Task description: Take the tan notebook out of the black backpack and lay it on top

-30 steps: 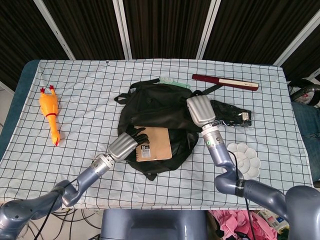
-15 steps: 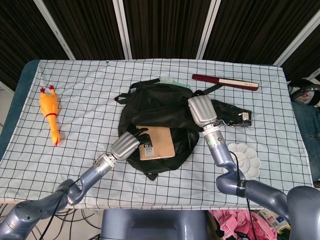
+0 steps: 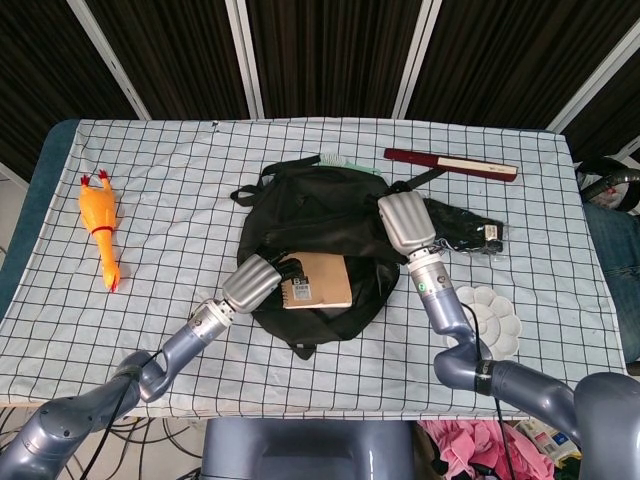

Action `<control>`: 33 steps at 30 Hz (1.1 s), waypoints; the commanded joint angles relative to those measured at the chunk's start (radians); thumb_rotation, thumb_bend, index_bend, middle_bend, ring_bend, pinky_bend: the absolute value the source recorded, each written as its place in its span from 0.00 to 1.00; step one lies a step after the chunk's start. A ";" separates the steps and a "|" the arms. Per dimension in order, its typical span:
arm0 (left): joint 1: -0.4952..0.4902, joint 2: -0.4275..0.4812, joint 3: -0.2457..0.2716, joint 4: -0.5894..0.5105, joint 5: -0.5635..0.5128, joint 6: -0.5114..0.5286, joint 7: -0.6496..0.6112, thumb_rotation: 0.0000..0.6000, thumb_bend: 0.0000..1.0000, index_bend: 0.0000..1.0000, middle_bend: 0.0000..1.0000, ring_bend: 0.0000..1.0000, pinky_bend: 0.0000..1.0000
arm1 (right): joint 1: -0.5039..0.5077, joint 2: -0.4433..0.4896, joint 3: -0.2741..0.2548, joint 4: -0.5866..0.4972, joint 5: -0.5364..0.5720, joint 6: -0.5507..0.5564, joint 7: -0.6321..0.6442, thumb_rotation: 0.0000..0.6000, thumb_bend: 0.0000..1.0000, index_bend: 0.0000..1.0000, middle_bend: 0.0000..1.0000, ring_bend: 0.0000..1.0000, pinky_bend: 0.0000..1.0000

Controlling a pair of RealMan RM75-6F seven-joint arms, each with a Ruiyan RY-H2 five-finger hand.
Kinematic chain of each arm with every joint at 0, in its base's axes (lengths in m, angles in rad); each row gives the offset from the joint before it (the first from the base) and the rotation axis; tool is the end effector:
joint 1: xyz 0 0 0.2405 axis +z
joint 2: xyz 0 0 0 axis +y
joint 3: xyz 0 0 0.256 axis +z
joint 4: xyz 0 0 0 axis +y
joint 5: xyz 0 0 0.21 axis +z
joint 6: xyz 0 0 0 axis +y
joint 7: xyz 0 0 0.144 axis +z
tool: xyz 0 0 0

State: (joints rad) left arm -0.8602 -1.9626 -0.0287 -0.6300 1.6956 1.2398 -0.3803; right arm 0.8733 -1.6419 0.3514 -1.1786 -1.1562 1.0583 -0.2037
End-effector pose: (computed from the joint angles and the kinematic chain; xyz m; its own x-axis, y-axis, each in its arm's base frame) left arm -0.1273 0.3623 -0.0815 0.3573 0.0800 0.9306 0.6555 -0.7312 -0.1888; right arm -0.1082 -0.4256 0.0261 0.3280 0.0542 0.9431 -0.8846 -0.3326 0.3268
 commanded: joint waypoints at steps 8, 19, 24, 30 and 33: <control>-0.006 0.029 0.000 -0.038 -0.015 -0.007 0.014 1.00 0.20 0.40 0.35 0.15 0.29 | 0.002 -0.004 -0.001 0.001 -0.003 0.000 0.002 1.00 0.52 0.68 0.60 0.48 0.28; -0.032 0.014 -0.016 -0.022 -0.038 -0.038 0.041 1.00 0.20 0.41 0.36 0.16 0.31 | 0.001 -0.002 0.000 0.002 -0.002 0.001 0.003 1.00 0.52 0.68 0.60 0.48 0.28; -0.045 -0.013 -0.020 0.012 -0.044 -0.044 0.035 1.00 0.22 0.43 0.38 0.18 0.33 | 0.000 0.000 0.000 0.008 -0.005 0.002 0.011 1.00 0.52 0.68 0.60 0.48 0.28; -0.053 -0.047 -0.023 0.070 -0.053 -0.049 0.016 1.00 0.25 0.44 0.40 0.19 0.34 | -0.001 0.000 0.000 0.019 -0.014 0.007 0.025 1.00 0.52 0.68 0.60 0.48 0.28; -0.060 -0.065 -0.028 0.108 -0.062 -0.059 0.002 1.00 0.26 0.45 0.42 0.20 0.35 | -0.002 -0.001 -0.001 0.024 -0.018 0.007 0.032 1.00 0.52 0.68 0.60 0.48 0.28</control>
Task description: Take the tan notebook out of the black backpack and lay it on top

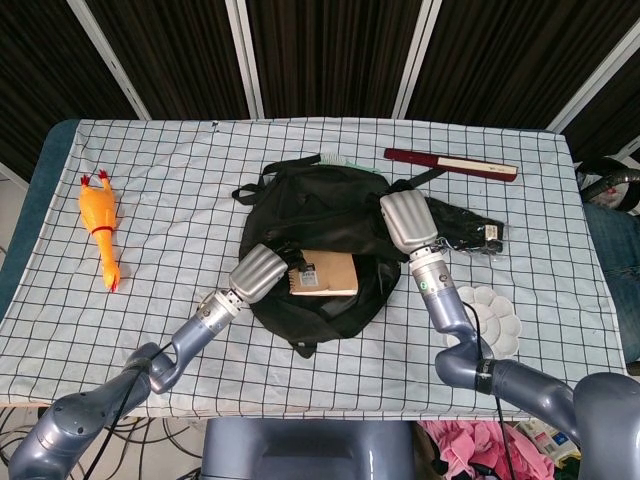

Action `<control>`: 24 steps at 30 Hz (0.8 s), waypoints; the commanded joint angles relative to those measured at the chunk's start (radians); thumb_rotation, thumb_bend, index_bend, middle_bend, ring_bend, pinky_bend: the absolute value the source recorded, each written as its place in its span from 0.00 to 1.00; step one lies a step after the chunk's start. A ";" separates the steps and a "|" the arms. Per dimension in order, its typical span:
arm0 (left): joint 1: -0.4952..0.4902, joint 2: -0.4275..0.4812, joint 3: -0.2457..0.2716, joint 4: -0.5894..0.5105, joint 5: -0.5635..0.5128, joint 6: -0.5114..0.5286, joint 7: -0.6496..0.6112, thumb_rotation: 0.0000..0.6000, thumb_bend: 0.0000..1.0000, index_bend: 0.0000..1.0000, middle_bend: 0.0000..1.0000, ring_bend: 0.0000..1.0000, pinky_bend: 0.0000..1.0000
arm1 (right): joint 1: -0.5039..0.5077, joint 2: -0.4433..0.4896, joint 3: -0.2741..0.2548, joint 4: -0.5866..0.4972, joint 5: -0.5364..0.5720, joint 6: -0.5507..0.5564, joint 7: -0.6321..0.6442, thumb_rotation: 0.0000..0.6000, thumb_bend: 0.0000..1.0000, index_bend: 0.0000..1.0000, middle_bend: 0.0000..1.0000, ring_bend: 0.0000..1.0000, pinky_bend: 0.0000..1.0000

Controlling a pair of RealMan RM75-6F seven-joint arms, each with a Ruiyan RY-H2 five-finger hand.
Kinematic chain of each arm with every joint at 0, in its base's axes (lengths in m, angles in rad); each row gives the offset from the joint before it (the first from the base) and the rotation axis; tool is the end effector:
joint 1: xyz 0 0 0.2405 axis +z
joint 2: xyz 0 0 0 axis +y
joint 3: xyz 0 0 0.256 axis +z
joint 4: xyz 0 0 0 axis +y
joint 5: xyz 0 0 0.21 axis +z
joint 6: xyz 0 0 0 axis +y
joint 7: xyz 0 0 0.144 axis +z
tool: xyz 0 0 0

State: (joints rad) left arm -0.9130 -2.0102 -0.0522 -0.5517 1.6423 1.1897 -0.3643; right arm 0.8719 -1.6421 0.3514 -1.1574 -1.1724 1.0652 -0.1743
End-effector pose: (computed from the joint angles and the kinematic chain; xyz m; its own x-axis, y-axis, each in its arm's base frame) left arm -0.1155 0.3797 -0.0877 0.3803 0.0528 0.9234 0.6688 -0.7052 -0.2351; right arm -0.1110 -0.4281 0.0294 0.3187 0.0670 0.9455 -0.8860 -0.3333 0.3223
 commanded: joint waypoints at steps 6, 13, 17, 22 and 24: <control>-0.020 -0.044 -0.003 0.088 -0.010 -0.004 -0.038 1.00 0.36 0.52 0.48 0.26 0.38 | -0.001 -0.005 -0.007 0.015 -0.011 0.002 0.008 1.00 0.52 0.68 0.60 0.48 0.28; -0.028 -0.064 -0.001 0.130 -0.008 0.030 -0.055 1.00 0.49 0.57 0.53 0.31 0.40 | 0.001 -0.006 -0.007 0.014 -0.020 0.006 0.012 1.00 0.52 0.68 0.60 0.48 0.28; -0.029 -0.063 0.002 0.137 -0.004 0.053 -0.055 1.00 0.49 0.59 0.55 0.33 0.41 | 0.001 -0.006 -0.008 0.016 -0.020 0.007 0.007 1.00 0.52 0.68 0.60 0.48 0.28; -0.022 -0.039 -0.003 0.105 -0.010 0.086 -0.067 1.00 0.49 0.60 0.57 0.35 0.43 | -0.004 0.000 -0.007 0.008 -0.020 0.012 0.005 1.00 0.52 0.68 0.60 0.48 0.28; -0.008 -0.007 -0.002 0.059 -0.010 0.117 -0.079 1.00 0.49 0.61 0.57 0.36 0.44 | -0.010 0.007 -0.005 0.001 -0.016 0.016 0.003 1.00 0.52 0.68 0.60 0.48 0.28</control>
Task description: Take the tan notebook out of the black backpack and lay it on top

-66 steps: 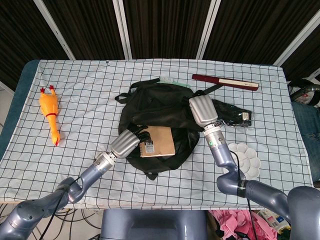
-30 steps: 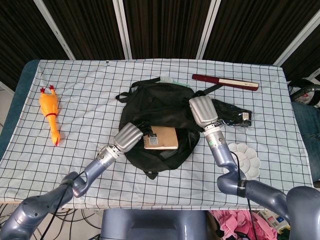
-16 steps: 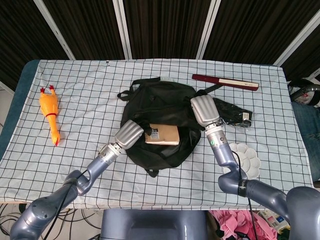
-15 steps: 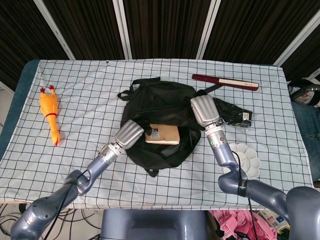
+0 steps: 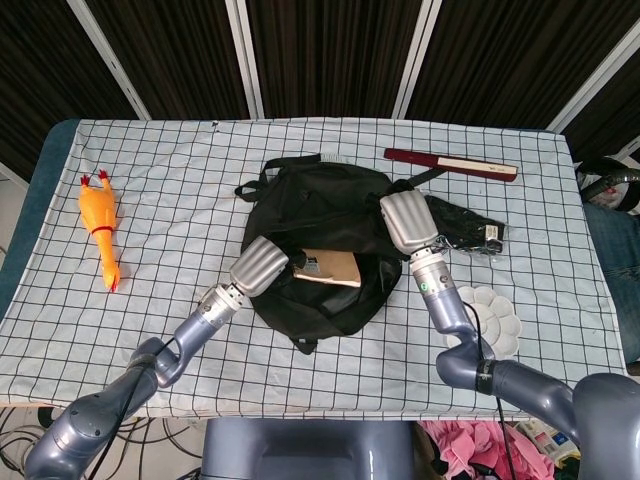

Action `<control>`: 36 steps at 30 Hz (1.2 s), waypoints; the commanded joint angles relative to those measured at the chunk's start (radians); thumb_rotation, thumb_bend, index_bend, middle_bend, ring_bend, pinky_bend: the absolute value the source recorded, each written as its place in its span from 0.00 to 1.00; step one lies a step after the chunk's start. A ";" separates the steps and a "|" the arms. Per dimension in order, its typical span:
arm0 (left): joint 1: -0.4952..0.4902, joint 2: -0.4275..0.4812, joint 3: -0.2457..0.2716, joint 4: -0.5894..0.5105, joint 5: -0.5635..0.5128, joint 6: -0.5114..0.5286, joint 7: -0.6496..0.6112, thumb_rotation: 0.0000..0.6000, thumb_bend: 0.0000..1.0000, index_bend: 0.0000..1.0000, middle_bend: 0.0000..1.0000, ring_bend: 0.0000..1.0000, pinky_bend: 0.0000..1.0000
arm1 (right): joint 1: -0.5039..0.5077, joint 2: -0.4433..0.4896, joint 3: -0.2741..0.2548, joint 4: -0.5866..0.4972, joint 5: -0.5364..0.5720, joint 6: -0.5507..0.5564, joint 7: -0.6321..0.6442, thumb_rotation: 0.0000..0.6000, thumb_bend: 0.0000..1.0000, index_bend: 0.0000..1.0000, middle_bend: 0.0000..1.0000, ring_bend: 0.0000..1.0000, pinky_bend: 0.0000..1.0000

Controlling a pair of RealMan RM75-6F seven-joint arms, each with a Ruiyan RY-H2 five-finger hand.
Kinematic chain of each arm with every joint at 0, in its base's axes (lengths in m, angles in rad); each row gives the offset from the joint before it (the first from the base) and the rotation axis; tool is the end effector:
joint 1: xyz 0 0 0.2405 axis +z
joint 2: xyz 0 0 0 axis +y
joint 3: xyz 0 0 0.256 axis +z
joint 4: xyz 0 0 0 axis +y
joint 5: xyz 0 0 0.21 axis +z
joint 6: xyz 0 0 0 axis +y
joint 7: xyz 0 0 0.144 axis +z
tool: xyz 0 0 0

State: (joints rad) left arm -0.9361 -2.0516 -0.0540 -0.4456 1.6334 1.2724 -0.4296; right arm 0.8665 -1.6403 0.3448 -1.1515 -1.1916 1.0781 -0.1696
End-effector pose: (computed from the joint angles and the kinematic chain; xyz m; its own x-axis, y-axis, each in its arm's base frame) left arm -0.1069 0.3872 -0.0781 0.3199 -0.0081 0.9474 0.6553 -0.7203 -0.2274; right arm -0.1130 -0.4269 0.0311 0.3272 0.0821 0.9414 -0.8788 -0.3399 0.3350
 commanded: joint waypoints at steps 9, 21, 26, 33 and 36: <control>0.085 0.206 0.016 -0.321 0.010 0.126 -0.003 1.00 0.49 0.62 0.59 0.38 0.46 | -0.020 0.030 0.009 -0.030 0.020 0.011 -0.014 1.00 0.52 0.68 0.60 0.48 0.28; 0.121 0.487 -0.050 -0.725 -0.059 0.088 -0.006 1.00 0.49 0.62 0.59 0.38 0.46 | -0.027 0.045 0.009 -0.045 0.035 0.010 -0.038 1.00 0.52 0.68 0.60 0.48 0.28; 0.120 0.606 -0.100 -0.891 -0.091 0.060 -0.043 1.00 0.49 0.62 0.59 0.38 0.46 | -0.033 0.045 -0.001 -0.046 0.033 0.008 -0.040 1.00 0.52 0.68 0.60 0.48 0.28; 0.104 0.697 -0.179 -1.022 -0.147 0.021 -0.030 1.00 0.49 0.62 0.59 0.38 0.46 | -0.041 0.040 -0.014 -0.050 0.024 0.014 -0.042 1.00 0.52 0.68 0.60 0.48 0.28; 0.099 0.714 -0.206 -1.061 -0.177 0.001 -0.043 1.00 0.49 0.62 0.59 0.38 0.46 | -0.045 0.040 -0.017 -0.053 0.023 0.017 -0.042 1.00 0.52 0.68 0.60 0.48 0.28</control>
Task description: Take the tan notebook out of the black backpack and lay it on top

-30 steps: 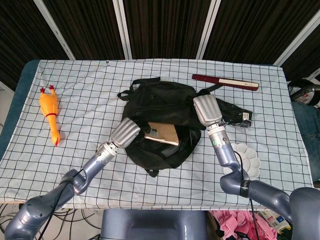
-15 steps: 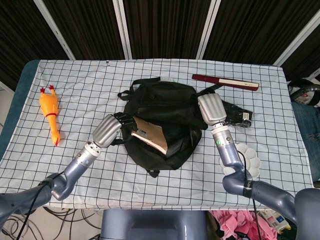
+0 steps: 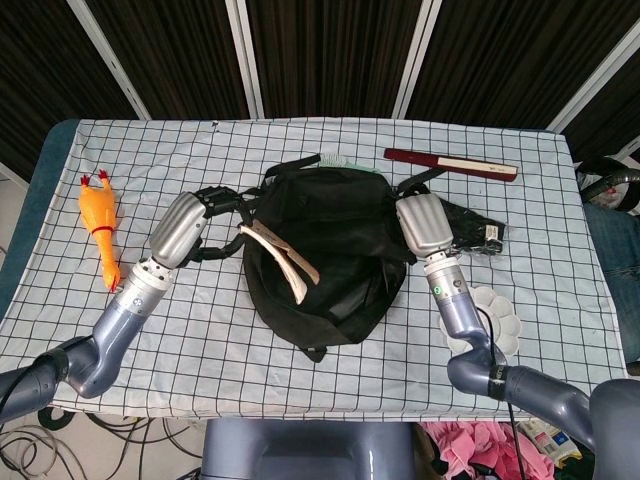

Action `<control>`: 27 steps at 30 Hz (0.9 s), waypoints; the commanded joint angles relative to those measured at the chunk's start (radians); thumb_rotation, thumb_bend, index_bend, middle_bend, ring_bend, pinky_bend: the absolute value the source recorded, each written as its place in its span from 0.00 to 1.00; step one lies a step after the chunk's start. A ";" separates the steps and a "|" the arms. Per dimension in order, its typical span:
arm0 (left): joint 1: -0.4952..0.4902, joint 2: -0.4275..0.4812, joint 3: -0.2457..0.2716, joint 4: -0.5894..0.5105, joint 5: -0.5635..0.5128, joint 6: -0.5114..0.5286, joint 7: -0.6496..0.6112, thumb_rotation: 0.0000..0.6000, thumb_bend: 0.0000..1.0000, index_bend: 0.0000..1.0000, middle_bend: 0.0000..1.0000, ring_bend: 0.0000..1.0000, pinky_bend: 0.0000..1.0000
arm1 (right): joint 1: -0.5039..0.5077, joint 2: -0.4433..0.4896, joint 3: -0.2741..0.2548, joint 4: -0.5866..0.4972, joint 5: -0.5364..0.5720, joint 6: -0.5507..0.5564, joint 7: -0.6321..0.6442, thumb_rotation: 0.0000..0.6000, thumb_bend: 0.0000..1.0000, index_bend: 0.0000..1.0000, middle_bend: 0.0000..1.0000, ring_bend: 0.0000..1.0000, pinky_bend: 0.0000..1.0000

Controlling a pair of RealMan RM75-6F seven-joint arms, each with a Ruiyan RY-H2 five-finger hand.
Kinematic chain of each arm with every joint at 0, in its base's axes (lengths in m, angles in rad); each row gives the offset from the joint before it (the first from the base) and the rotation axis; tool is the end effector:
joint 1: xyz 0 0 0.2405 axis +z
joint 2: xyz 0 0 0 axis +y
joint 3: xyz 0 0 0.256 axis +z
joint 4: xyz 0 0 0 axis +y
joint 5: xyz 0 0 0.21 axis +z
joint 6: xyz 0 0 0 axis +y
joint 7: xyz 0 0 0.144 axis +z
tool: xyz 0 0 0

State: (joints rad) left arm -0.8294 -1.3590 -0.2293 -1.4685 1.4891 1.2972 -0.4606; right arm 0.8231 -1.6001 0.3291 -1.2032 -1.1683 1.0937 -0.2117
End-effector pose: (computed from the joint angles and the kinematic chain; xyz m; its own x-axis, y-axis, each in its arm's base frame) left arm -0.0823 0.3721 0.0981 -0.1186 0.1204 0.9856 0.7436 -0.6470 0.1685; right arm -0.1310 -0.4190 0.0400 0.3580 0.0789 0.9304 -0.8819 -0.2987 0.3647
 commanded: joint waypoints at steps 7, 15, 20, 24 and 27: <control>-0.014 0.103 -0.128 -0.096 -0.149 -0.072 0.006 1.00 0.49 0.62 0.59 0.38 0.46 | -0.021 0.012 -0.029 -0.050 -0.033 0.020 -0.007 1.00 0.52 0.68 0.60 0.48 0.28; -0.007 0.144 -0.165 -0.063 -0.206 -0.090 0.095 1.00 0.49 0.61 0.59 0.38 0.46 | -0.049 0.038 -0.091 -0.148 -0.080 0.030 -0.069 1.00 0.52 0.68 0.60 0.48 0.28; -0.001 0.155 -0.167 -0.053 -0.201 -0.096 0.103 1.00 0.49 0.61 0.58 0.38 0.46 | -0.066 0.050 -0.115 -0.209 -0.070 0.016 -0.103 1.00 0.52 0.68 0.60 0.48 0.28; -0.010 0.136 -0.167 -0.028 -0.201 -0.104 0.122 1.00 0.49 0.61 0.59 0.38 0.46 | -0.082 0.054 -0.142 -0.252 -0.070 0.010 -0.127 1.00 0.52 0.68 0.59 0.48 0.28; -0.028 0.103 -0.169 0.007 -0.196 -0.107 0.131 1.00 0.49 0.61 0.59 0.38 0.46 | -0.098 0.066 -0.179 -0.312 -0.076 -0.003 -0.153 1.00 0.50 0.68 0.58 0.48 0.28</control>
State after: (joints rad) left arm -0.8472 -1.2406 -0.3972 -1.4787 1.2898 1.1931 -0.3366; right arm 0.7365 -1.5425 0.1716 -1.4852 -1.2407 1.0998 -0.3477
